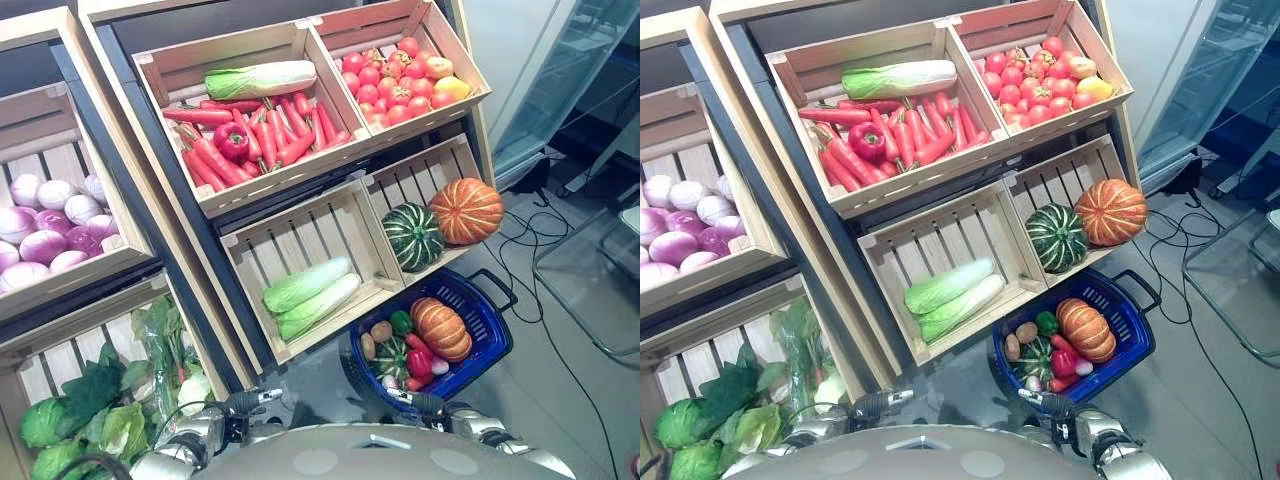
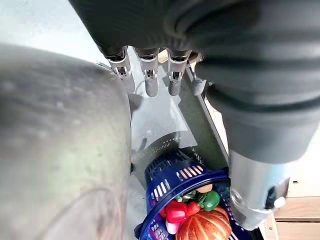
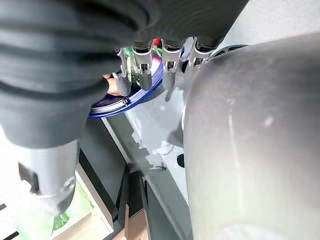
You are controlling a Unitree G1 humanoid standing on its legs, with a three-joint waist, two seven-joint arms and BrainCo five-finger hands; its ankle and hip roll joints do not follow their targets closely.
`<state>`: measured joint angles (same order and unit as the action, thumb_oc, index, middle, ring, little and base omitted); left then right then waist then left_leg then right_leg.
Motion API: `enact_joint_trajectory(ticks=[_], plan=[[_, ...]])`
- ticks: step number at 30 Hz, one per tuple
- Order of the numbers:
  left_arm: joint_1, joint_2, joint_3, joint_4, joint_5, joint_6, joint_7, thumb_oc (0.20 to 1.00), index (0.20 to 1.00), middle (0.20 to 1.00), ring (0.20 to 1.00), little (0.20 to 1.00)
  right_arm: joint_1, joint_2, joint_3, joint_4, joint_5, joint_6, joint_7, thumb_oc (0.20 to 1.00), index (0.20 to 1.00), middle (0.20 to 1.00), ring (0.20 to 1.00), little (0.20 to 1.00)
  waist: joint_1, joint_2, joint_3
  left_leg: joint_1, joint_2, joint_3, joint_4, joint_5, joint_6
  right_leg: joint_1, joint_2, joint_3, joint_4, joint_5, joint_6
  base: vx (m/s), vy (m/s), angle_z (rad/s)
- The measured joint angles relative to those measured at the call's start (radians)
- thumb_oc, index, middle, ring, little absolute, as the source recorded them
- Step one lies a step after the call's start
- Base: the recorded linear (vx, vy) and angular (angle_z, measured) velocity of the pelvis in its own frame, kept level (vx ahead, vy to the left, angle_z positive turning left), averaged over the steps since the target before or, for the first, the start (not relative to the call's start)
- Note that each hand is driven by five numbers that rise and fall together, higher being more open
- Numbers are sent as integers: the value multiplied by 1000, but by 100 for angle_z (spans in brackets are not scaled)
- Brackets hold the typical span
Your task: Pick up fruits and vegetables into the basket
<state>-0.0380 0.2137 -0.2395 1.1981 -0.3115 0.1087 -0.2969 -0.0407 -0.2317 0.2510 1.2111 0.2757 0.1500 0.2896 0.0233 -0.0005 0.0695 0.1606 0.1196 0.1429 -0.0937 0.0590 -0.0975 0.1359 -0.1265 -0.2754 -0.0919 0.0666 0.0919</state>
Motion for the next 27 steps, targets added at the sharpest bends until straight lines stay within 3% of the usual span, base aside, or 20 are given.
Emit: enact_joint_trajectory(ticks=[6,10,16,19,20,22,27], plan=[[-1,-1,-2,2,19,-8,2,1000,1000,1000,1000,1000,1,1,0,-1,0,-5,0,1000,1000,1000,1000,1000,-1,-1,1,-1,0,-1,0,0,0,0,0,-1,0,0,0,6,-8,7],[-1,0,-10,2,40,-49,-5,1000,1000,1000,1000,1000,1,0,1,-2,0,-34,-1,1000,1000,1000,1000,1000,-1,3,5,-4,0,-1,0,0,0,-4,0,-1,0,0,0,0,0,0],[-2,16,-58,-57,31,-194,78,1000,1000,1000,1000,1000,7,-14,2,-15,-1,-136,-22,1000,1000,1000,1000,1000,-2,3,25,-9,0,-4,0,0,0,-6,0,-3,0,0,0,41,-10,1],[-4,31,-63,-98,39,-337,171,1000,1000,1000,1000,1000,9,-35,1,-30,-1,-210,-55,1000,1000,1000,1000,1000,-4,1,31,-13,1,-6,0,0,0,-6,0,-5,0,0,-1,64,-20,3],[-5,47,-72,-130,39,-377,214,1000,1000,1000,1000,1000,8,-45,1,-45,-1,-245,-79,1000,1000,1000,1000,1000,-7,1,34,-14,1,-7,0,0,1,-7,0,-6,0,0,-1,78,-5,2],[7,70,-69,-234,39,-400,261,1000,1000,1000,1000,1000,20,-63,1,-109,0,-270,-127,1000,1000,1000,1000,1000,-5,6,41,-15,0,-9,0,0,1,-7,0,-7,0,0,0,62,-15,2],[114,179,-33,-828,69,-442,334,1000,1000,1000,1000,1000,164,-106,-1,-714,21,-256,-336,1000,1000,1000,1000,1000,-10,24,71,-15,0,-11,1,2,2,-6,1,-9,0,1,-1,61,-32,2]])
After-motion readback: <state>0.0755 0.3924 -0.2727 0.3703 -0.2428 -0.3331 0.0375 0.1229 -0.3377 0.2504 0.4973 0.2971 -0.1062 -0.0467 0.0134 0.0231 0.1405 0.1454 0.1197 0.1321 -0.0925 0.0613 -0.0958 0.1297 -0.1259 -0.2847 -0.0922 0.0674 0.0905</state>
